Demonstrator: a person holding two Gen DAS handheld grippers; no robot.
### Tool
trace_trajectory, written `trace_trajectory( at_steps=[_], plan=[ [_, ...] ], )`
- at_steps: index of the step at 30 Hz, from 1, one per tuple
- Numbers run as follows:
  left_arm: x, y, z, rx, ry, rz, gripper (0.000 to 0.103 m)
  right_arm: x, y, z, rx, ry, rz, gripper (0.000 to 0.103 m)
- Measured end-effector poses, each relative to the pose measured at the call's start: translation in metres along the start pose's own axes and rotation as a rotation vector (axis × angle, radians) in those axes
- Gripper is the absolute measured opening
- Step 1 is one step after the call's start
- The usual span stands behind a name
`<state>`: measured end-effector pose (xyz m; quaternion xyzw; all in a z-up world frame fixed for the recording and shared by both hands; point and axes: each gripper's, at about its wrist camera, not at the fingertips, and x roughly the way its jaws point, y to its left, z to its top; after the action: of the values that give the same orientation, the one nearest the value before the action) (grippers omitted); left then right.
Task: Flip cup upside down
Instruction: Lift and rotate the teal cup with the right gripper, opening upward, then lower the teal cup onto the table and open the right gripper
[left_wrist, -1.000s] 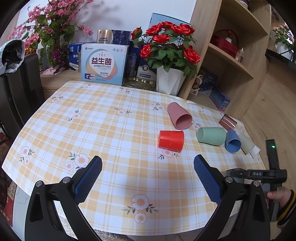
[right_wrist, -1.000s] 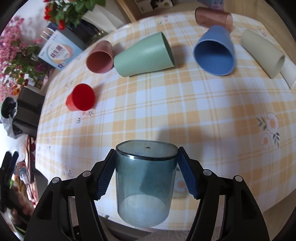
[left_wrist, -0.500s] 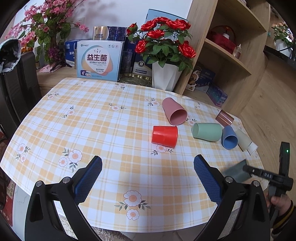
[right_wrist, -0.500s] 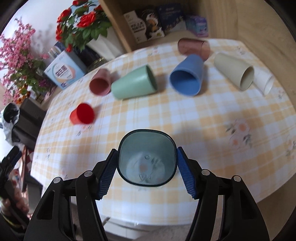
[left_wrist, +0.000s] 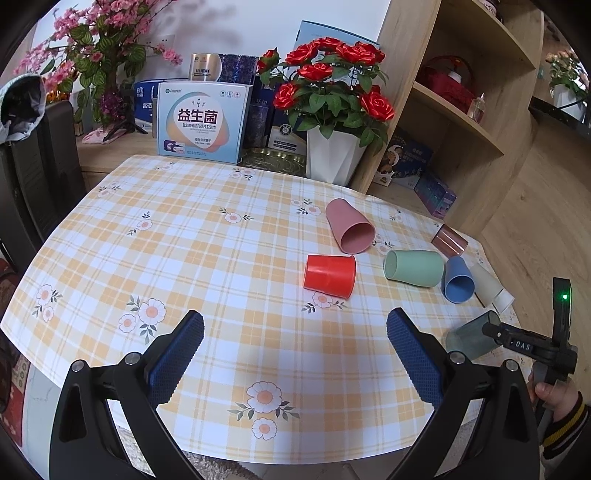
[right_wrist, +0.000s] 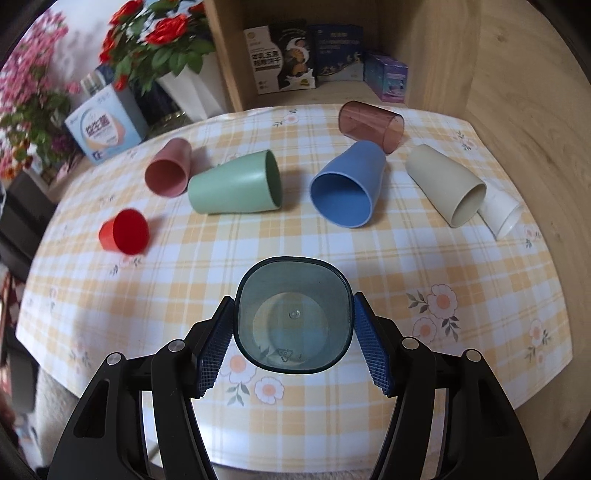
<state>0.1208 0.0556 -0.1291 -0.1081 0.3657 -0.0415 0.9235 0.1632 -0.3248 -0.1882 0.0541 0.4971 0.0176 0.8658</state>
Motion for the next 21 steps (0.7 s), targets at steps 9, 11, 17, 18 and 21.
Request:
trace_trajectory(
  at_steps=[9, 11, 17, 18, 21],
  plan=[
    [0.000, 0.003, -0.001, -0.007, 0.004, 0.005, 0.097, 0.008, 0.019, -0.004, -0.043, 0.011, -0.024, 0.062],
    [0.000, 0.004, -0.001, -0.011, 0.003, 0.007, 0.097, 0.008, 0.024, -0.004, -0.052, 0.010, -0.030, 0.062],
    [-0.002, 0.002, 0.001, -0.004, 0.007, 0.017, 0.097, 0.004, 0.029, 0.000, -0.047, 0.014, -0.015, 0.062],
    [-0.002, 0.002, 0.001, -0.003, 0.006, 0.016, 0.097, 0.002, 0.029, 0.001, -0.043, 0.013, -0.012, 0.062],
    [-0.008, -0.002, 0.004, 0.008, -0.008, 0.031, 0.097, -0.006, 0.026, 0.005, -0.013, 0.008, 0.034, 0.065]
  ],
)
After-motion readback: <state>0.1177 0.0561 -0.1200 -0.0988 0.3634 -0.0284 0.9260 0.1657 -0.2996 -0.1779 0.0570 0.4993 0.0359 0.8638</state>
